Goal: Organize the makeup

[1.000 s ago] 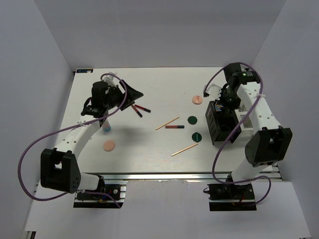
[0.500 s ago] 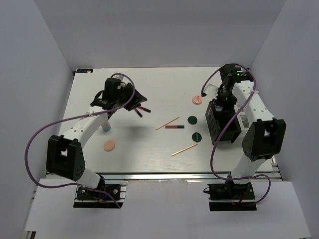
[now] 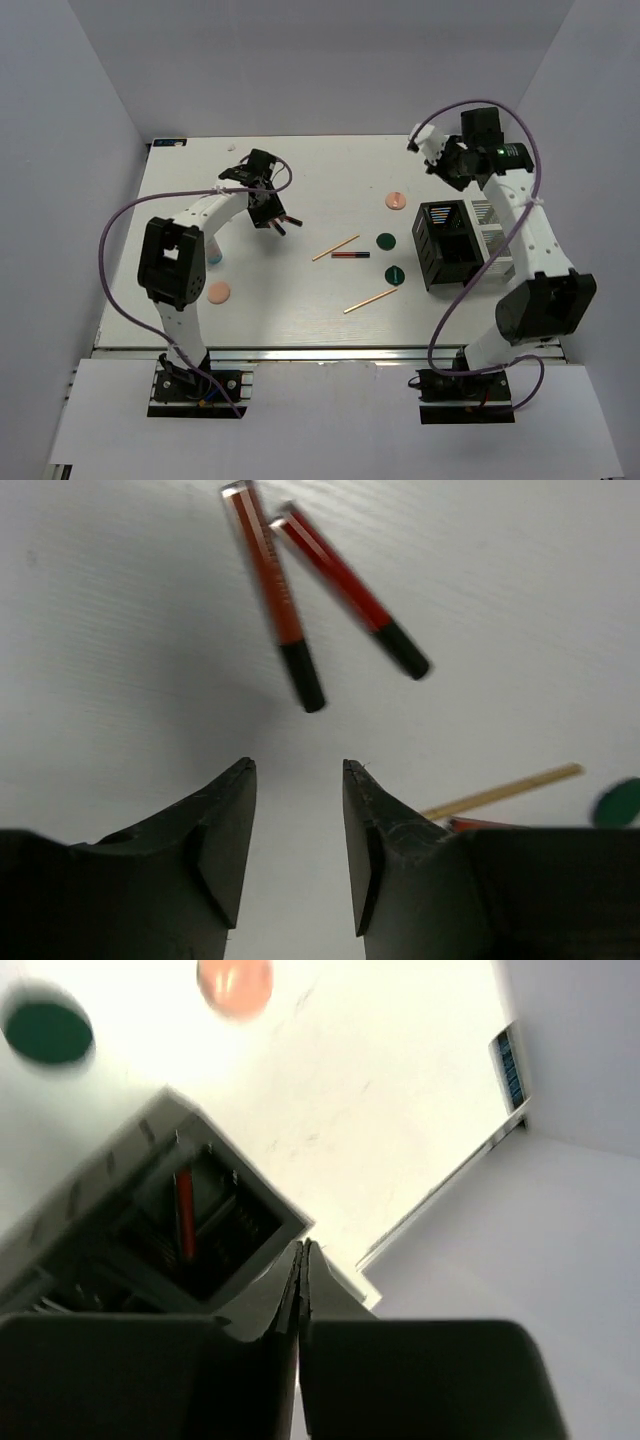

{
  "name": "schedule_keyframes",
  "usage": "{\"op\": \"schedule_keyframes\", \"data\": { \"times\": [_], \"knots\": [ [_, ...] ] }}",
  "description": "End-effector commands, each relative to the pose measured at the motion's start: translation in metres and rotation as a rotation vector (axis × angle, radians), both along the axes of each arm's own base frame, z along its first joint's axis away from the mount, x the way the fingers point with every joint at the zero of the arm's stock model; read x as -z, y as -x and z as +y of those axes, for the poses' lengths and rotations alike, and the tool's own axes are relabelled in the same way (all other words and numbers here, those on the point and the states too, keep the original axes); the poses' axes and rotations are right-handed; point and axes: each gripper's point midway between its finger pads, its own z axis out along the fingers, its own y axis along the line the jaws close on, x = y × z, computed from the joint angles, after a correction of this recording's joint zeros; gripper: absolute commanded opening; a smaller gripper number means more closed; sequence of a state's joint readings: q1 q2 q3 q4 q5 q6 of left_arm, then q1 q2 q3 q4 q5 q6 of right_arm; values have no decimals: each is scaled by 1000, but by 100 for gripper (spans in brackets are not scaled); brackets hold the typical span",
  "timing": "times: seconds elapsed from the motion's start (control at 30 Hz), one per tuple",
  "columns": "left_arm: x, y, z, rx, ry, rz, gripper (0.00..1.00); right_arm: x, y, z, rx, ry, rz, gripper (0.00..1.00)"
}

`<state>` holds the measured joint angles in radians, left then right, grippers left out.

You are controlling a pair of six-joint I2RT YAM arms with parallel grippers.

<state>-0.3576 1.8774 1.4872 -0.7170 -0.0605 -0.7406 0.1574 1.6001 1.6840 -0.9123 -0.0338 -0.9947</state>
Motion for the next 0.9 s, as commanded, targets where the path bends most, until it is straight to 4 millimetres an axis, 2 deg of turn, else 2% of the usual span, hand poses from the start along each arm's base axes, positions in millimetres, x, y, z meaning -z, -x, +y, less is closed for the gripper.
{"op": "schedule_keyframes", "data": {
  "times": [0.0, 0.03, 0.07, 0.13, 0.2, 0.47, 0.6, 0.87],
  "knots": [
    [8, 0, 22, 22, -156, 44, 51, -55, -2, 43, 22, -351, -163, 0],
    [10, -3, 21, 24, -162, 48, 51, -56, 2, 49, 20, -395, -159, 0],
    [13, -5, 22, 24, -168, 52, 52, -62, 7, 57, 3, -447, -162, 9],
    [20, -11, 20, 30, -181, 68, 52, -61, 10, 65, 20, -518, -139, 18],
    [28, -17, 20, 29, -191, 78, 52, -61, 11, 72, 12, -559, -116, 22],
    [43, -30, 14, 25, -187, 82, 53, -64, 15, 83, -19, -618, -90, 22],
    [59, -23, 15, 26, -195, 123, 53, -64, 15, 85, -24, -625, -90, 23],
    [76, -20, 18, 12, -206, 143, 51, -61, 21, 89, -33, -650, -65, 24]
  ]
}}
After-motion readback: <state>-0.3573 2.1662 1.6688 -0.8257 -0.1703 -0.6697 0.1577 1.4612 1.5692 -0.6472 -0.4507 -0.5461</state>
